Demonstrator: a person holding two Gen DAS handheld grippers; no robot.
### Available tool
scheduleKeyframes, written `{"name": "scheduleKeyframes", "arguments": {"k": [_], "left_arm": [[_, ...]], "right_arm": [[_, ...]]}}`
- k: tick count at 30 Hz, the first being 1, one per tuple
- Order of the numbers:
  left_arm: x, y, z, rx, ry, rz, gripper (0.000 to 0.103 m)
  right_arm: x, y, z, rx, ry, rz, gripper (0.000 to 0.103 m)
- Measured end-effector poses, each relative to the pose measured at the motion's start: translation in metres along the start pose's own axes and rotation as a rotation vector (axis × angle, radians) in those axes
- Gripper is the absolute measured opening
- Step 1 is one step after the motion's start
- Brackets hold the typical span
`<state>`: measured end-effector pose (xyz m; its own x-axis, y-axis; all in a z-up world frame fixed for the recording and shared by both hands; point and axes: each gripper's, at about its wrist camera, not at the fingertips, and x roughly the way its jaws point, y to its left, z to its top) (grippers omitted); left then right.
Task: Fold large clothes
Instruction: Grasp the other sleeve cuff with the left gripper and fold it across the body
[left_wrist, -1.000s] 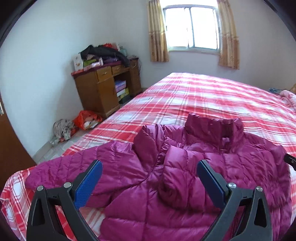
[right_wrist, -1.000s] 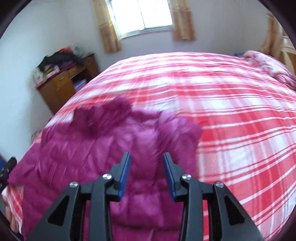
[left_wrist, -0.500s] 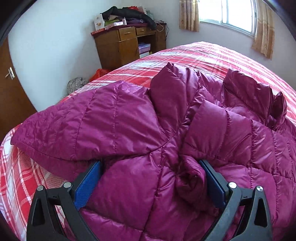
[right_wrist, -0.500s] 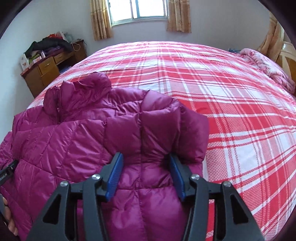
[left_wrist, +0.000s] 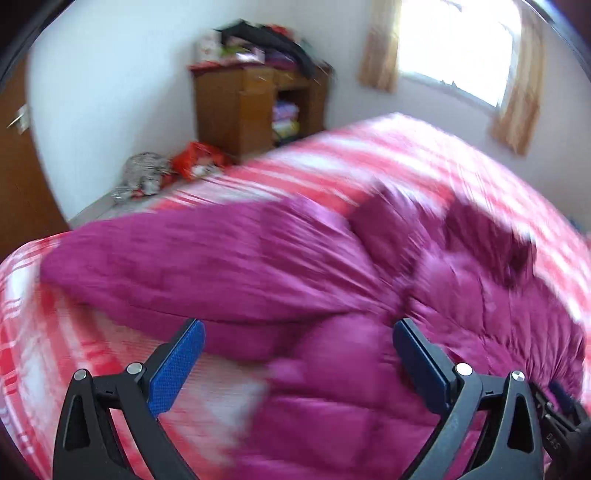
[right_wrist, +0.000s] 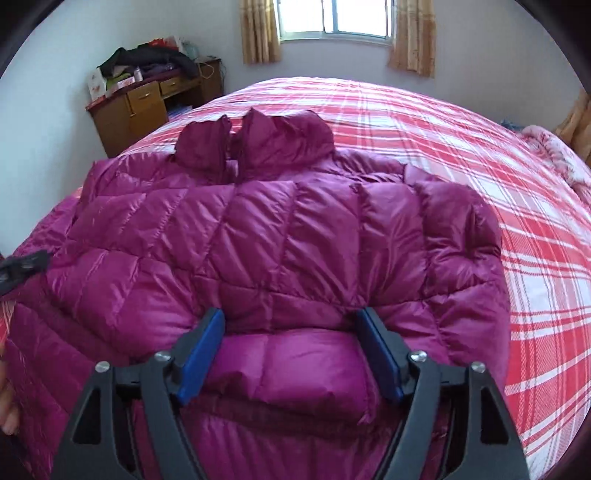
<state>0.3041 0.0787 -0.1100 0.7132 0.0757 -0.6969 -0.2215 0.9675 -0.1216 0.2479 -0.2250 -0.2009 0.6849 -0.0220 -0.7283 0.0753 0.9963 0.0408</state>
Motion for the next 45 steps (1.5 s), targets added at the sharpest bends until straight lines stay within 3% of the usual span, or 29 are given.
{"name": "scheduleKeyframes", "arguments": {"k": [4,7,10,12,14,17,20,22,23,25,27,29,32,39,45], "left_arm": [[-0.024,0.090,0.016,-0.184,-0.084,0.137,0.102],[-0.020,0.156,0.021,-0.371,-0.065,0.214,0.102],[-0.001,0.206,0.019,-0.536,0.031,0.234,0.102],[0.012,0.232,0.014,-0.634,0.080,0.209,0.102],[0.017,0.243,0.013,-0.688,0.069,0.188,0.102],[0.017,0.240,0.015,-0.672,0.009,0.202,0.102],[0.024,0.236,0.022,-0.635,-0.001,0.192,0.101],[0.030,0.234,0.024,-0.615,-0.005,0.184,0.093],[0.033,0.235,0.025,-0.606,0.005,0.187,0.083],[0.041,0.237,0.031,-0.581,0.014,0.221,0.072],[0.041,0.238,0.029,-0.572,0.017,0.225,0.053],[0.040,0.238,0.029,-0.555,0.013,0.238,0.046],[0.049,0.241,0.028,-0.554,0.028,0.156,0.007],[0.032,0.217,0.035,-0.453,-0.067,0.197,0.006],[-0.007,0.188,0.049,-0.372,-0.186,0.094,0.006]], "right_arm": [[-0.002,-0.001,-0.001,0.005,-0.011,0.001,0.077],[-0.003,0.003,-0.001,-0.002,-0.012,-0.009,0.077],[-0.006,0.006,-0.002,-0.003,-0.014,-0.012,0.077],[-0.006,0.006,-0.002,-0.002,-0.014,-0.012,0.077],[-0.005,0.005,-0.002,-0.004,-0.014,-0.012,0.077],[-0.005,0.004,-0.002,-0.003,-0.014,-0.011,0.077],[-0.004,0.004,-0.002,-0.003,-0.014,-0.012,0.078],[-0.004,0.004,-0.002,-0.003,-0.014,-0.012,0.078],[-0.004,0.004,-0.002,-0.003,-0.014,-0.012,0.078],[-0.004,0.004,-0.002,-0.002,-0.014,-0.011,0.078],[-0.004,0.004,-0.002,-0.002,-0.014,-0.011,0.078],[-0.004,0.004,-0.002,-0.002,-0.014,-0.011,0.078],[-0.005,0.003,-0.002,-0.001,-0.015,-0.009,0.078],[-0.005,0.004,-0.002,-0.001,-0.016,-0.008,0.078],[-0.005,0.003,-0.002,0.000,-0.016,-0.007,0.078]]}}
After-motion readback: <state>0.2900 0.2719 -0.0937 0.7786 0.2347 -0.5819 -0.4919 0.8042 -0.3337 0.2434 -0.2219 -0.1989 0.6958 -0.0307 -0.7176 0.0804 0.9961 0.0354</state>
